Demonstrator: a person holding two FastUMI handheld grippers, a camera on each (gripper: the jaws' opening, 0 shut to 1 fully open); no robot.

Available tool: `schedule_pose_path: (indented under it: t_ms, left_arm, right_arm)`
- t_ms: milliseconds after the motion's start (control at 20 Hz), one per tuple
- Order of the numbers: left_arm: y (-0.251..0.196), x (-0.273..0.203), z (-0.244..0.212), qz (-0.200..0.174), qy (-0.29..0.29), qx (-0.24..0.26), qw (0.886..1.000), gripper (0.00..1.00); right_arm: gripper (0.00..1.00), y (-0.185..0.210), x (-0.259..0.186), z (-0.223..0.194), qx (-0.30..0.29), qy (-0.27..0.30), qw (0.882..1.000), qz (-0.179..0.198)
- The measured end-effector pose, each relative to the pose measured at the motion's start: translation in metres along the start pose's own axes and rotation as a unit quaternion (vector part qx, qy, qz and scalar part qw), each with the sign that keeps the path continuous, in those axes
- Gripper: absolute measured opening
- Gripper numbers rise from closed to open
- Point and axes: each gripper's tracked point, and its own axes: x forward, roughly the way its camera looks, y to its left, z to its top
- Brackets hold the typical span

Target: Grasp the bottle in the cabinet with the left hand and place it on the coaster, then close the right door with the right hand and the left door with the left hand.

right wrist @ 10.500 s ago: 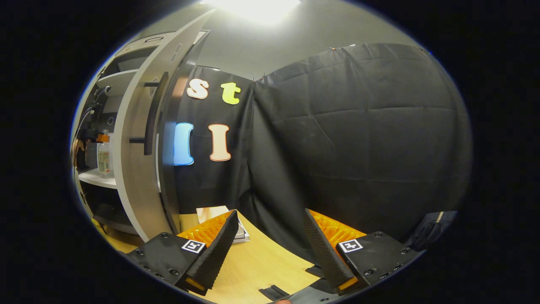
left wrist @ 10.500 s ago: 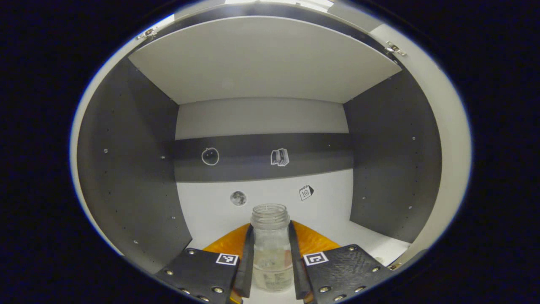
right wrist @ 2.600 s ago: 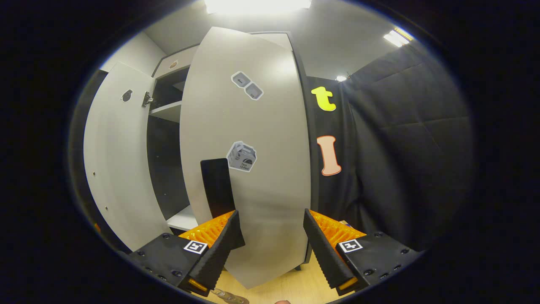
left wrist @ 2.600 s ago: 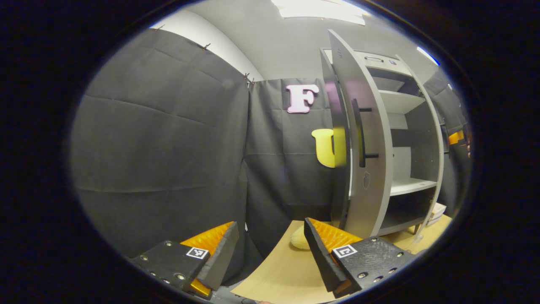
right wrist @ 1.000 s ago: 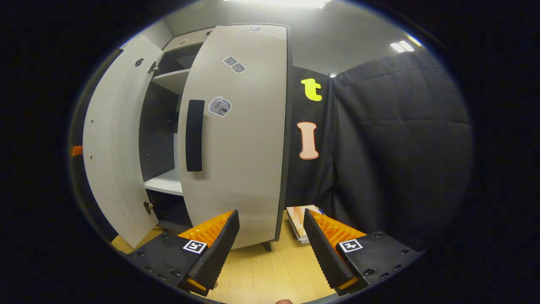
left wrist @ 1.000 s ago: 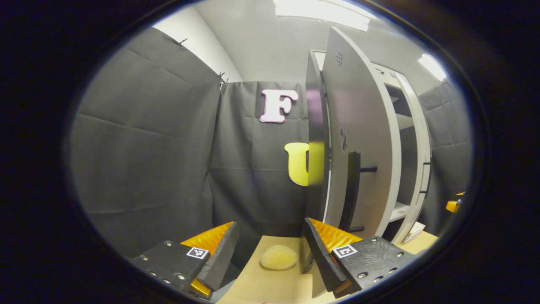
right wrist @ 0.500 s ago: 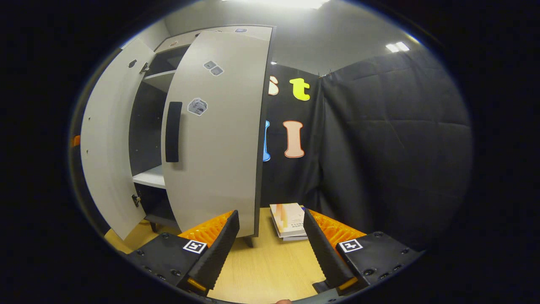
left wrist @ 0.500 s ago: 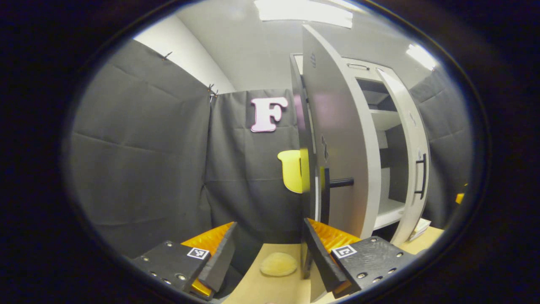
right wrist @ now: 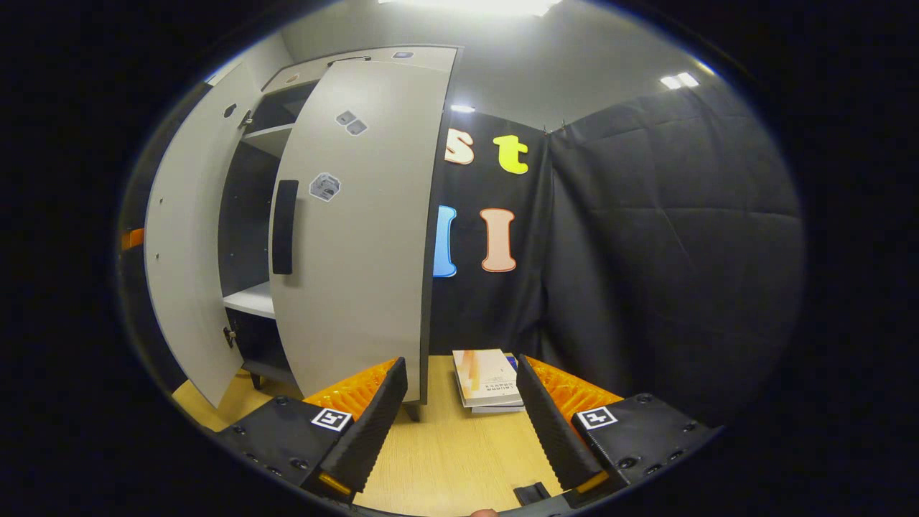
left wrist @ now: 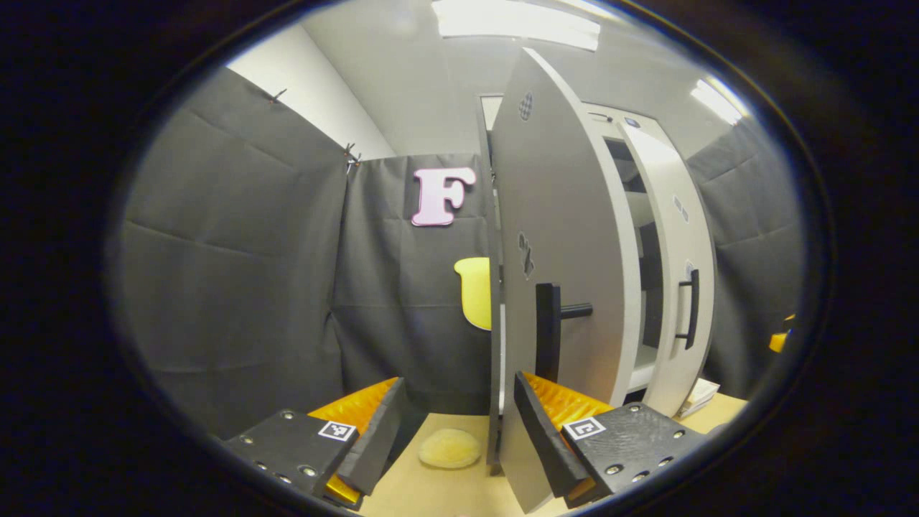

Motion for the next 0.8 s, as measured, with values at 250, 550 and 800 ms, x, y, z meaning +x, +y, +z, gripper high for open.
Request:
schedule_pose_path:
  t_ms: [250, 550, 800]
  left_arm:
    - [-0.027, 0.0, 0.003, -0.013, -0.003, -0.002, 1.0, 0.89]
    - [-0.056, 0.008, 0.003, -0.029, -0.007, -0.009, 1.0, 0.89]
    - [-0.075, 0.011, 0.001, -0.039, -0.012, -0.019, 0.999, 0.89]
  right_arm:
    - [0.93, -0.014, -0.003, -0.004, 0.006, 0.003, 1.0, 0.001]
    - [0.93, -0.033, -0.008, -0.005, 0.007, 0.003, 1.0, -0.005]
    - [0.98, -0.05, -0.013, -0.009, 0.006, 0.005, 1.0, -0.016]
